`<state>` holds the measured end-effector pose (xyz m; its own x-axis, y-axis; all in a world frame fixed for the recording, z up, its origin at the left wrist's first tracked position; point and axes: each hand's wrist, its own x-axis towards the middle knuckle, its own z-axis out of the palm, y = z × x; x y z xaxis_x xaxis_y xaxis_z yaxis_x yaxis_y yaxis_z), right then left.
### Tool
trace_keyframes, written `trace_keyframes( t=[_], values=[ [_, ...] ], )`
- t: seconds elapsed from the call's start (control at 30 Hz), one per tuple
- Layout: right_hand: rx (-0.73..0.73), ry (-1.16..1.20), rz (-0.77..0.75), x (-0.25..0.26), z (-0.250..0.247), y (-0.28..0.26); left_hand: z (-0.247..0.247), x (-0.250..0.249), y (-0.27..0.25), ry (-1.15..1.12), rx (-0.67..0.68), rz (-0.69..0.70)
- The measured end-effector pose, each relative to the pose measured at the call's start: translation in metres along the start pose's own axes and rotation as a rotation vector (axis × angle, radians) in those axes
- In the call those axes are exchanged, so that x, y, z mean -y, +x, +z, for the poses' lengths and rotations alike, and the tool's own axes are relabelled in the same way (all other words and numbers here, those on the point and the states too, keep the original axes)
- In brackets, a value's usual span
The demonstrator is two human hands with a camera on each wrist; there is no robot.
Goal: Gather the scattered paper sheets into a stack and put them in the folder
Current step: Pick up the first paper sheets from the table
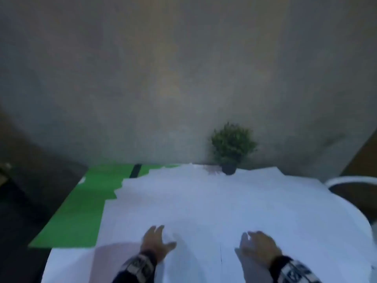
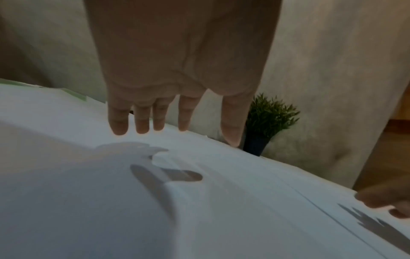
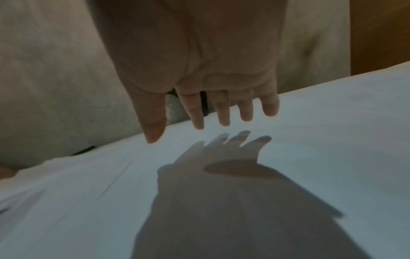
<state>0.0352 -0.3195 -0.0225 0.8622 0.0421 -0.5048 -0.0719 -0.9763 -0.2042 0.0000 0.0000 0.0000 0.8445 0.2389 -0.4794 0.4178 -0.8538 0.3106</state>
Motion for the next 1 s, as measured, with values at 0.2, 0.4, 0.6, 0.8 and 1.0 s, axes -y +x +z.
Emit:
trace_keyframes(
  t=[0.2, 0.4, 0.6, 0.8, 1.0],
  values=[
    [-0.079, -0.003, 0.061, 0.031, 0.002, 0.006, 0.016, -0.016, 0.005, 0.035, 0.057, 0.006],
    [-0.095, -0.005, 0.072, 0.068, 0.036, 0.014, 0.038, -0.036, 0.007, 0.054, 0.056, 0.072],
    [-0.143, -0.094, -0.131, 0.089, 0.033, 0.007, 0.035, -0.047, 0.008, 0.105, 0.024, 0.115],
    [-0.25, -0.022, 0.25, 0.073, 0.027, 0.024, 0.024, -0.035, 0.015, -0.012, -0.16, -0.152],
    [-0.154, -0.064, 0.252, 0.075, 0.037, 0.022, 0.021, -0.046, 0.014, -0.101, -0.07, -0.141]
  ],
)
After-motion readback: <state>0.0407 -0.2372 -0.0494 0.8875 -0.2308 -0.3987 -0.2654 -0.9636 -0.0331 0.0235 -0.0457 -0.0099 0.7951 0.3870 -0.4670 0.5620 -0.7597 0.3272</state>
